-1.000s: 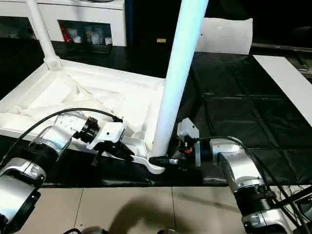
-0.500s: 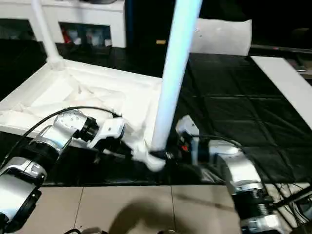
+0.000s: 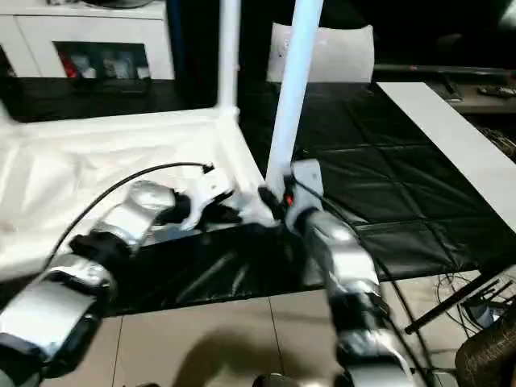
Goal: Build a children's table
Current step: Rotate leg to tighten
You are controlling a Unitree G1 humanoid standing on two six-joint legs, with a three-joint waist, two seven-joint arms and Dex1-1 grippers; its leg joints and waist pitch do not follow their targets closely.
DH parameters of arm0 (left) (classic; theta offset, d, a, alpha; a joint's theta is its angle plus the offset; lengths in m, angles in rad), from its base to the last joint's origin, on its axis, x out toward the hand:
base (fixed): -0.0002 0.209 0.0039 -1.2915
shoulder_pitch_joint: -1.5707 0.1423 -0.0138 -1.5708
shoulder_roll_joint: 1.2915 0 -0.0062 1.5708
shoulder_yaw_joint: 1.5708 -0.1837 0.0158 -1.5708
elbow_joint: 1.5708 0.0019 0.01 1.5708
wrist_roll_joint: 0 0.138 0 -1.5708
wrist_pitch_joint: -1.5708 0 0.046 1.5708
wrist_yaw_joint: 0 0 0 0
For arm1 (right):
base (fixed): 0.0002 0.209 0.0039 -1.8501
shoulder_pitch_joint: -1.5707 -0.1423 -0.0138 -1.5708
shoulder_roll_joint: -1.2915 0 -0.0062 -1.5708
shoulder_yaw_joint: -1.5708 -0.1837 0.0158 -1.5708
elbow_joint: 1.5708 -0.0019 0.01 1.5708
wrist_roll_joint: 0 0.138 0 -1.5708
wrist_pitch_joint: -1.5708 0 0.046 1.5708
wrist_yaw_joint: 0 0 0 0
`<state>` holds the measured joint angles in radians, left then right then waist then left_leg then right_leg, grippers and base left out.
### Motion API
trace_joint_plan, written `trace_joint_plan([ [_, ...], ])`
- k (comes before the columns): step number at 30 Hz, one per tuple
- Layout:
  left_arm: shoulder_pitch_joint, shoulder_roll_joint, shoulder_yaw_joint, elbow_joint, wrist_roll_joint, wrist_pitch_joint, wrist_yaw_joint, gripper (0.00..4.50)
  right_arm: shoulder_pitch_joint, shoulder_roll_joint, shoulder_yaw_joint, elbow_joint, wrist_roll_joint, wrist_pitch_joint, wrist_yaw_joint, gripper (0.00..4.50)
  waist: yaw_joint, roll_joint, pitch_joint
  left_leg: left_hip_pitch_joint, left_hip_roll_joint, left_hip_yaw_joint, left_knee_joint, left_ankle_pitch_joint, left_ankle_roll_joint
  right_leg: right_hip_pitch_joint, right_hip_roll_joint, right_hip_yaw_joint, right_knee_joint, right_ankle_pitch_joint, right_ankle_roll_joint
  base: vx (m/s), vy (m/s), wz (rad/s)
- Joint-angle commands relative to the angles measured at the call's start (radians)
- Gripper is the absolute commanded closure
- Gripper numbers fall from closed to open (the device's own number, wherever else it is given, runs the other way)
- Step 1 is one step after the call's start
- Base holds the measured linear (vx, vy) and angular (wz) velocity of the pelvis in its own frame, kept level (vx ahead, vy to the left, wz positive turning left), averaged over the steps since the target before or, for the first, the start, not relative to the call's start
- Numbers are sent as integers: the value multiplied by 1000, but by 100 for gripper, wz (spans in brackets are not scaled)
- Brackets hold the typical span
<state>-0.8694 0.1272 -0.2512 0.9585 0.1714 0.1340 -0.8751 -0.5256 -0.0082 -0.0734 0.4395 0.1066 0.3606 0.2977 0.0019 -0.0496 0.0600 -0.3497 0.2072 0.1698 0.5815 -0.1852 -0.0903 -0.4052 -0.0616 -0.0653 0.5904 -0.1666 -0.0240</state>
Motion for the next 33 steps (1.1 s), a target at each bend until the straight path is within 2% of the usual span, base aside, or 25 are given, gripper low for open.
trace_joint_plan([
  [1,-37,-95,-15,-27,-15,-6,42,450,-36,108,93,18,38,15,53,195,6,2,-61,-2,14,-1,-66,-193,39,49,-68,46,-78,-291,-178,0,0,0],
  [2,-36,-94,-16,-31,-13,-6,44,450,-38,109,98,16,33,3,61,195,8,1,-63,-3,12,2,-64,-163,52,54,-68,46,-75,-249,-188,0,0,0],
  [3,-35,-94,-17,-33,-13,-4,44,450,-38,109,100,17,31,-2,63,195,8,1,-63,-3,12,2,-64,-163,52,54,-68,46,-75,-249,-188,0,0,0],
  [5,-26,-84,-22,-41,-12,-8,30,450,-29,101,106,10,25,-16,71,163,13,4,-67,-5,15,2,-64,-106,68,60,-69,47,-65,-167,-208,0,0,0],
  [7,-20,-76,-26,-46,-10,-15,21,450,-23,94,107,7,22,-25,77,144,12,4,-66,-5,15,3,-64,-101,72,61,-68,47,-63,-144,-218,0,0,0],
  [8,-7,-61,-29,-55,-7,-23,2,450,-10,76,106,-2,19,-39,91,144,12,7,-65,-3,16,3,-65,-107,73,61,-69,47,-62,-142,-226,0,0,0],
  [13,28,1,-51,-66,4,-84,-80,450,50,-19,125,-61,36,-69,237,93,12,7,-64,-4,18,2,-66,-136,80,65,-70,47,-66,-163,-224,0,0,0],
  [18,50,54,-74,-72,0,-195,-199,450,100,-119,136,-109,64,-92,396,51,17,4,-60,-3,19,3,-67,-166,82,63,-71,48,-75,-229,-205,0,0,0],
  [19,54,74,-80,-72,-2,-208,-242,450,113,-162,142,-119,65,-110,459,38,18,5,-61,-2,20,3,-67,-169,81,62,-71,47,-75,-233,-206,0,0,0],
  [21,55,88,-89,-68,2,-231,-271,450,120,-191,144,-124,65,-123,503,21,19,5,-61,-2,22,3,-66,-171,81,60,-71,48,-73,-231,-210,0,0,0],
  [25,58,126,-111,-54,5,-316,-364,450,136,-258,146,-122,81,-150,610,6,31,6,-63,2,24,3,-67,-173,74,58,-73,48,-73,-238,-211,0,0,0],
  [26,58,133,-112,-51,1,-329,-387,450,141,-276,150,-123,86,-161,644,6,38,7,-65,8,27,6,-65,-169,78,55,-72,51,-68,-192,-228,0,0,0],
  [30,63,168,-131,-48,-8,-390,-497,450,152,-328,140,-107,108,-230,742,6,50,7,-67,6,28,6,-65,-149,84,59,-73,49,-58,-124,-247,0,0,0],
  [33,65,186,-147,-46,-3,-425,-540,450,157,-347,138,-115,144,-213,811,6,57,6,-66,5,28,7,-65,-160,82,62,-73,47,-58,-150,-244,0,0,0],
])
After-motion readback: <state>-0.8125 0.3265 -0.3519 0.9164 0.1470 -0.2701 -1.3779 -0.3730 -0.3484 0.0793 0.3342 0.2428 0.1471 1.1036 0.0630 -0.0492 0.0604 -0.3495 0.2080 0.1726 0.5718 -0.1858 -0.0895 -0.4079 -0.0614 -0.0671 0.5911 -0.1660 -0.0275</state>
